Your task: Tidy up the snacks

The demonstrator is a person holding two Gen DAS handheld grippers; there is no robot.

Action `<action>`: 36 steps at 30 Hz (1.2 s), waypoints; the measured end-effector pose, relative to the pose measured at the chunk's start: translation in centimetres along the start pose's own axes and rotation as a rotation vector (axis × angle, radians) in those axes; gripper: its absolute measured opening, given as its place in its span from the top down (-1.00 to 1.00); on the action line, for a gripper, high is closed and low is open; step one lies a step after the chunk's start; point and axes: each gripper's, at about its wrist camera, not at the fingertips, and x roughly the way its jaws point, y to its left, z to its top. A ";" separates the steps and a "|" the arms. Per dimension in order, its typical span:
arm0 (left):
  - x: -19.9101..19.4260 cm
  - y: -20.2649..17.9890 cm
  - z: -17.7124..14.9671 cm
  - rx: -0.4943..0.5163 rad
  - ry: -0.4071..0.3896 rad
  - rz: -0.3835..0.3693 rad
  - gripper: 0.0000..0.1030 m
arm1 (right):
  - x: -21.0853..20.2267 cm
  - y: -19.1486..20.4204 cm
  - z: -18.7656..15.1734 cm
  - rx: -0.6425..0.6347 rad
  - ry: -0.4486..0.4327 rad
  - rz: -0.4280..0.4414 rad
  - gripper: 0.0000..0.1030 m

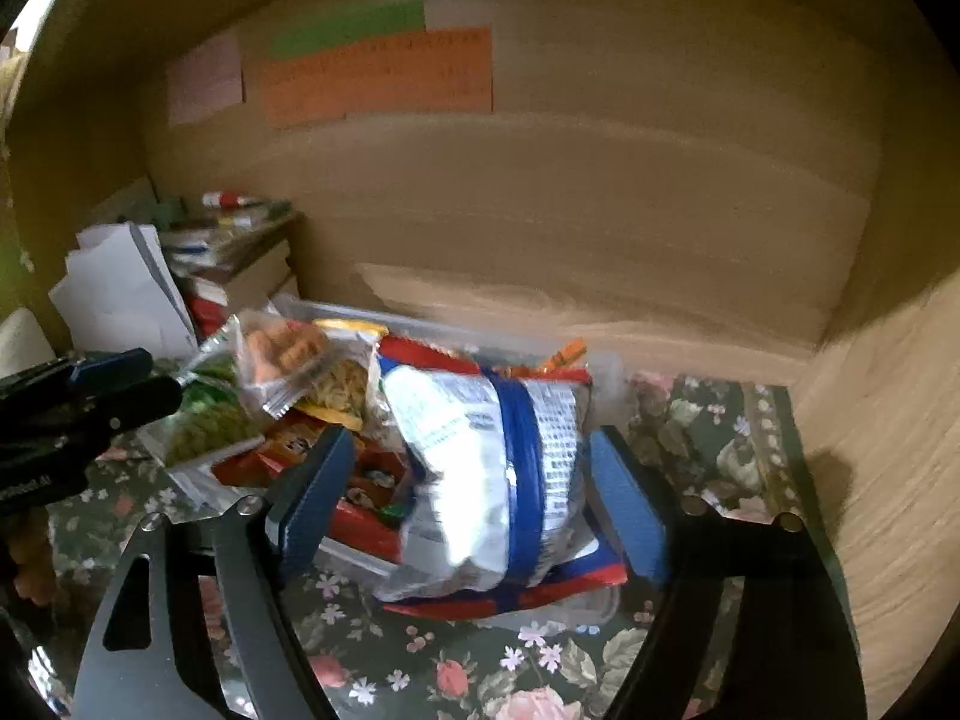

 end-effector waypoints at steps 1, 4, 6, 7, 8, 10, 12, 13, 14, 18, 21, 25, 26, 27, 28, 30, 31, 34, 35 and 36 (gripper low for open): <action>-0.5 -0.1 0.1 0.004 -0.010 -0.001 -0.10 | -0.4 0.0 0.2 0.004 -0.010 0.001 -0.52; -2.5 -0.7 0.4 0.017 -0.057 -0.003 -0.11 | -2.5 -0.3 0.7 0.016 -0.052 0.003 -0.52; -3.6 -1.1 0.8 0.019 -0.085 -0.006 -0.11 | -4.1 -0.4 1.0 0.023 -0.087 0.002 -0.52; -4.6 -1.4 0.9 0.020 -0.109 -0.007 -0.11 | -5.0 -0.4 1.1 0.026 -0.105 0.003 -0.52; -5.3 -1.6 1.1 0.020 -0.127 -0.009 -0.11 | -5.9 -0.4 1.3 0.028 -0.124 0.003 -0.52; -6.9 -2.1 1.3 0.026 -0.170 -0.010 -0.11 | -7.7 -0.4 1.3 0.030 -0.166 0.000 -0.52; -8.6 -2.7 1.3 0.035 -0.207 -0.003 -0.11 | -9.6 -0.2 1.4 0.034 -0.204 0.006 -0.52; -9.5 -3.0 1.4 0.040 -0.229 -0.001 -0.11 | -10.6 -0.1 1.4 0.036 -0.221 0.009 -0.52; -10.3 -3.3 1.4 0.042 -0.246 -0.001 -0.12 | -11.6 0.0 1.3 0.041 -0.241 0.010 -0.52; -13.0 -4.2 1.1 0.053 -0.298 -0.004 -0.12 | -14.9 0.5 1.0 0.042 -0.302 0.017 -0.52; -15.0 -5.0 0.7 0.062 -0.334 0.000 -0.15 | -17.1 1.2 0.6 0.030 -0.341 0.019 -0.52; -17.3 -5.8 -0.1 0.064 -0.381 0.012 -0.25 | -18.9 2.1 0.0 0.025 -0.374 0.024 -0.52; -17.9 -6.1 -0.3 0.065 -0.391 0.017 -0.29 | -19.1 2.3 -0.1 0.026 -0.379 0.026 -0.52; -18.3 -6.3 -0.4 0.066 -0.400 0.023 -0.31 | -19.2 2.6 -0.2 0.026 -0.381 0.026 -0.53; -18.6 -6.5 -0.6 0.067 -0.407 0.029 -0.36 | -19.5 2.7 -0.4 0.028 -0.384 0.024 -0.57; -19.2 -6.8 -1.0 0.068 -0.417 0.037 -0.45 | -19.7 3.0 -0.7 0.031 -0.392 0.016 -0.71; -19.4 -6.9 -1.1 0.067 -0.421 0.041 -0.52 | -19.9 3.1 -0.9 0.030 -0.399 0.005 -0.77; -20.1 -7.3 -1.7 0.066 -0.433 0.052 -0.63 | -20.6 3.6 -1.6 0.023 -0.412 -0.020 -0.92; -20.3 -7.3 -1.9 0.064 -0.437 0.055 -0.70 | -20.8 3.8 -1.7 0.022 -0.417 -0.027 -0.97; -20.4 -7.4 -2.0 0.062 -0.440 0.057 -0.72 | -21.0 3.9 -1.9 0.022 -0.420 -0.031 -0.99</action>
